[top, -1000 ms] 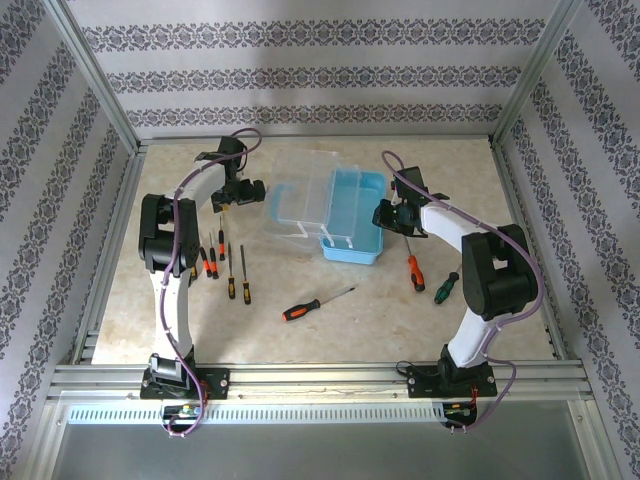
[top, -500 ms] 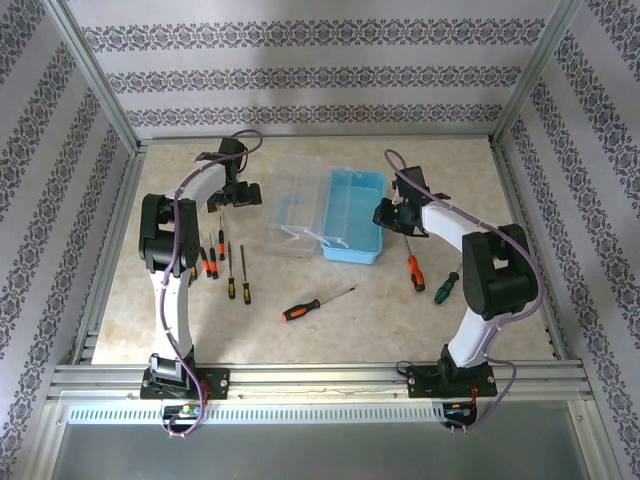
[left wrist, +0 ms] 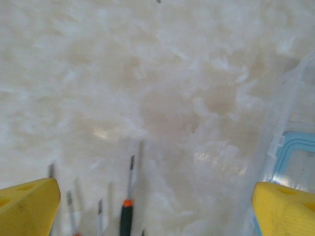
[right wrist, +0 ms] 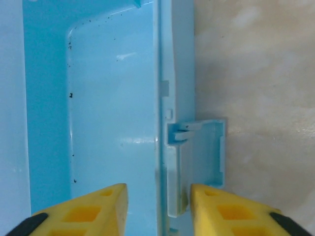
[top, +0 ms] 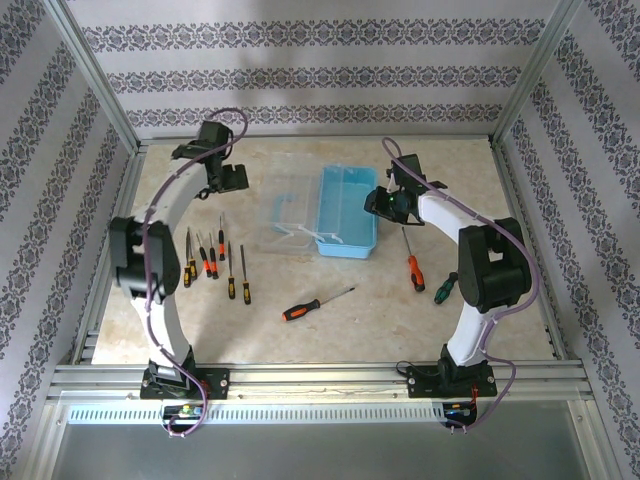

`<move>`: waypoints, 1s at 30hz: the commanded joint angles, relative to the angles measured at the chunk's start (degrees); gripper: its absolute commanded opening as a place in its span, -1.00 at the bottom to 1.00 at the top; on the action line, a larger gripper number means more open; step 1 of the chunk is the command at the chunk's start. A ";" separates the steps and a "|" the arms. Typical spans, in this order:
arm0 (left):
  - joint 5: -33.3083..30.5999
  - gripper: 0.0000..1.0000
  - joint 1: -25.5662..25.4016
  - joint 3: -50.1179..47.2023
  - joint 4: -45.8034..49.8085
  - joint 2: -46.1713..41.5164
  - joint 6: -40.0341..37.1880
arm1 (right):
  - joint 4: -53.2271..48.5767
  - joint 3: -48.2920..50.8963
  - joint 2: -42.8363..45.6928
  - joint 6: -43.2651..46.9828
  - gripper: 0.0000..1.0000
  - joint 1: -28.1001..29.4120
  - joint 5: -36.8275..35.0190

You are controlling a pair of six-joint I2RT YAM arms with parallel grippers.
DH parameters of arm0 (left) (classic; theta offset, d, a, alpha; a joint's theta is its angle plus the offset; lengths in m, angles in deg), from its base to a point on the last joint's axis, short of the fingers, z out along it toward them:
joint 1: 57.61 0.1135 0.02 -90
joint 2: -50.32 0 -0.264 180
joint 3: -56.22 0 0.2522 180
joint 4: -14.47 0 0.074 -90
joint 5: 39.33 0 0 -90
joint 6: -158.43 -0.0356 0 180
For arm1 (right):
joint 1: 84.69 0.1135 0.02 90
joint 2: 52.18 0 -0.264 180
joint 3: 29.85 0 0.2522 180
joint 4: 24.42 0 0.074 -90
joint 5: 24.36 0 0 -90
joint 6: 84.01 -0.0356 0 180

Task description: Pack the tool kit

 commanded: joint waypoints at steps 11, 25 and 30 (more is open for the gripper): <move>6.97 0.99 -7.23 -14.19 -10.11 -22.35 2.08 | -12.61 5.21 23.76 5.82 0.33 -1.37 -10.22; 38.80 0.99 -12.79 -39.87 -57.45 -31.27 22.58 | -19.97 17.34 29.98 9.44 -0.14 -4.36 -13.91; 39.80 1.00 -15.09 -41.45 -59.45 -30.65 23.22 | -17.51 19.73 25.17 9.64 -0.19 -4.54 -14.56</move>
